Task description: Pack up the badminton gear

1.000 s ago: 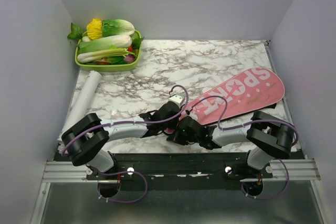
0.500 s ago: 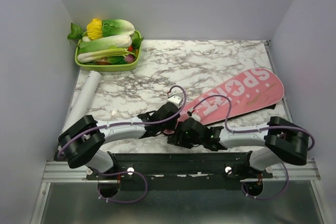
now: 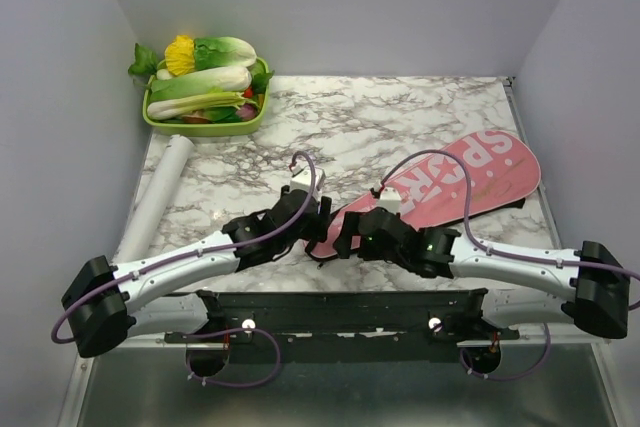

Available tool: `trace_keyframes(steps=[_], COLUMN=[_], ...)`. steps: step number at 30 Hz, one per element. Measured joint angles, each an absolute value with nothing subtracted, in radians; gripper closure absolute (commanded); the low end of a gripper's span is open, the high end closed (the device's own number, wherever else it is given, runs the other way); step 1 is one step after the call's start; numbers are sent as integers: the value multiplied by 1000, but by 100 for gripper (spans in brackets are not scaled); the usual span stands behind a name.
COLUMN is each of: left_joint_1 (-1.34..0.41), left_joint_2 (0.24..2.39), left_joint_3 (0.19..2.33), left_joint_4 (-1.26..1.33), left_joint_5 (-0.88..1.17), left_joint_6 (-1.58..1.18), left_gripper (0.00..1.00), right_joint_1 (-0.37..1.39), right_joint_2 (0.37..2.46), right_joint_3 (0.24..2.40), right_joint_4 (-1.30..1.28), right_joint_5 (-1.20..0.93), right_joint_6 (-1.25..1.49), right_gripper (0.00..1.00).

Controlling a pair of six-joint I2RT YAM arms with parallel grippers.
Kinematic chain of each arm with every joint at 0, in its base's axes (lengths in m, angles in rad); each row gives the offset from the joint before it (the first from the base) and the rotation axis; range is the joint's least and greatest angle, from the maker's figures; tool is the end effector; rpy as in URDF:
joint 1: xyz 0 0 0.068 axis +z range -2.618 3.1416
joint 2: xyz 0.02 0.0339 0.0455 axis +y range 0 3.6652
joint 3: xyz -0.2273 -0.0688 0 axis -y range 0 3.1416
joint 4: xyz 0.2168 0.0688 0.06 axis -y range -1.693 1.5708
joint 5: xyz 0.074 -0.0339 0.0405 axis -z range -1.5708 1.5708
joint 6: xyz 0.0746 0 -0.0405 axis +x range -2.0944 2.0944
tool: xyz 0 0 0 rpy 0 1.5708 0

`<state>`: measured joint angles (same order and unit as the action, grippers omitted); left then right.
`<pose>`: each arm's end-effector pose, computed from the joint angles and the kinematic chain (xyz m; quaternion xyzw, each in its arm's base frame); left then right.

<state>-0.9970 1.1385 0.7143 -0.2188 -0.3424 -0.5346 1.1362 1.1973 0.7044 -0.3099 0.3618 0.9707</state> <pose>0.1635 -0.2069 0.1988 0.1277 0.8753 -0.1958 0.4234 0.1319 0.2214 0.1720 -0.0082 0.9145 0.2378 0.3272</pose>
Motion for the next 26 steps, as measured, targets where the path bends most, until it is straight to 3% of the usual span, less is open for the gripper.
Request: trace_keyframes(steps=[2,3,11,18,26], left_joint_1=[-997,-997,-997,-996,-996], left_joint_2=[1113,1106,972,873,861], left_joint_3=[727,730,751,758,762], left_joint_4=[-245,-254,-363,-402,-414], left_joint_5=[-370,-387,-495,-574,-622], left_joint_6=[-540,-542,-556,-560,-561], left_gripper=[4,1,1,1,1], right_joint_1=[1121,1109,916,907,907], right_joint_2=[1181,1172,1126,1125,1129], right_joint_3=[734,747,876,1036,1014], right_joint_4=[-334,-344,-394,-402,-372], right_joint_5=[385,398,437,445,444], right_joint_6=[911,883,628,461,385], right_gripper=[0,0,0,0,0])
